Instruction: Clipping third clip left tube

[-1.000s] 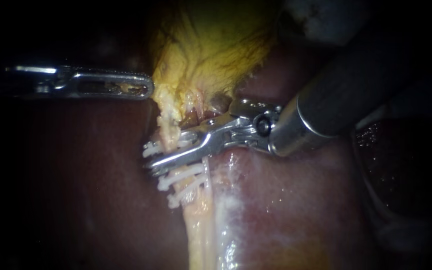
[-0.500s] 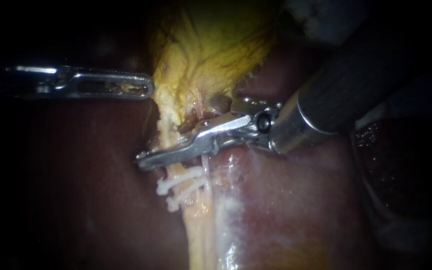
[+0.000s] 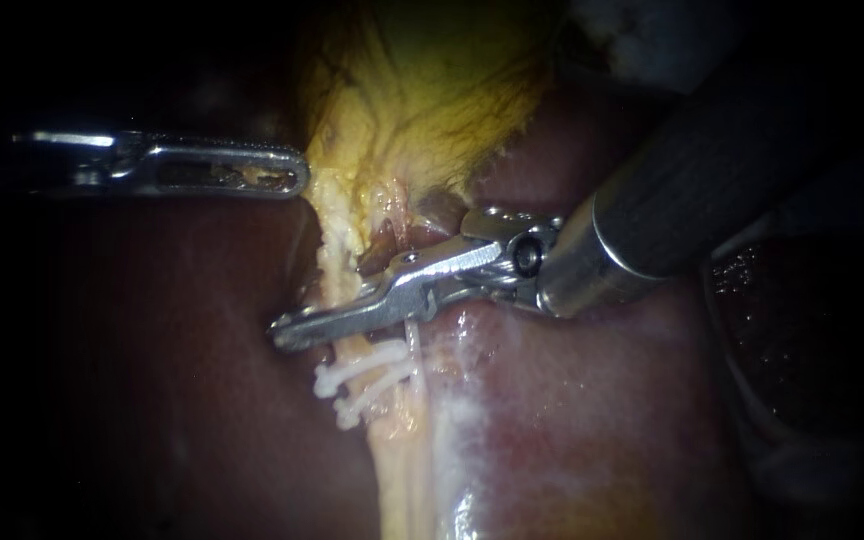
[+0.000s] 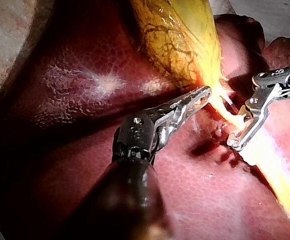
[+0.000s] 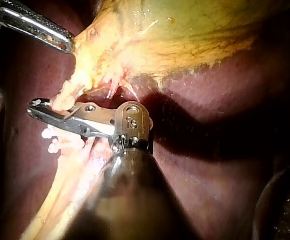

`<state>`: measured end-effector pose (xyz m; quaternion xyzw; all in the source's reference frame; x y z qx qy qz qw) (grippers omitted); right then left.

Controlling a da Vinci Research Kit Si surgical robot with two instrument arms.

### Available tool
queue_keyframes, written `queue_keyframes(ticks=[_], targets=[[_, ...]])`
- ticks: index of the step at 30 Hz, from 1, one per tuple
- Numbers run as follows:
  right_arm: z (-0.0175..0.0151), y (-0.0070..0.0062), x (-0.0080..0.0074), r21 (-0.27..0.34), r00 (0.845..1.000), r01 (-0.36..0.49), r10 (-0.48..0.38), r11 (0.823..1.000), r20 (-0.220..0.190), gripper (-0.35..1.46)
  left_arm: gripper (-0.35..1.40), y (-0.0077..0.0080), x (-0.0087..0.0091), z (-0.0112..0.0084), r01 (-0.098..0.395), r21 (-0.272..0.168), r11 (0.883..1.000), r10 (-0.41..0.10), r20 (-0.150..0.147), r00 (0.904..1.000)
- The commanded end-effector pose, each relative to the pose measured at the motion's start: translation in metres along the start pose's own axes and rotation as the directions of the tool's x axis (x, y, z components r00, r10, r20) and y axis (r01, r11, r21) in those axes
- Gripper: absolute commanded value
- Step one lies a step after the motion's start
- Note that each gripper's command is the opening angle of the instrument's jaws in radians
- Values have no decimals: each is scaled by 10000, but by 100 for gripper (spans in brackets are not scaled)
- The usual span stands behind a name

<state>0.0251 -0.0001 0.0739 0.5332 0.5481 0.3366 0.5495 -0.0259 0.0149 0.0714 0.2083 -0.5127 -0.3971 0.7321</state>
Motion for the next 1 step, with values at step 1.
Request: queue_keyframes(ticks=[1], targets=[[-1,0,0,-7,10000,2,-2,10000,-4,-35,-35,0,0,0,-1,5,10000,1,1,10000]])
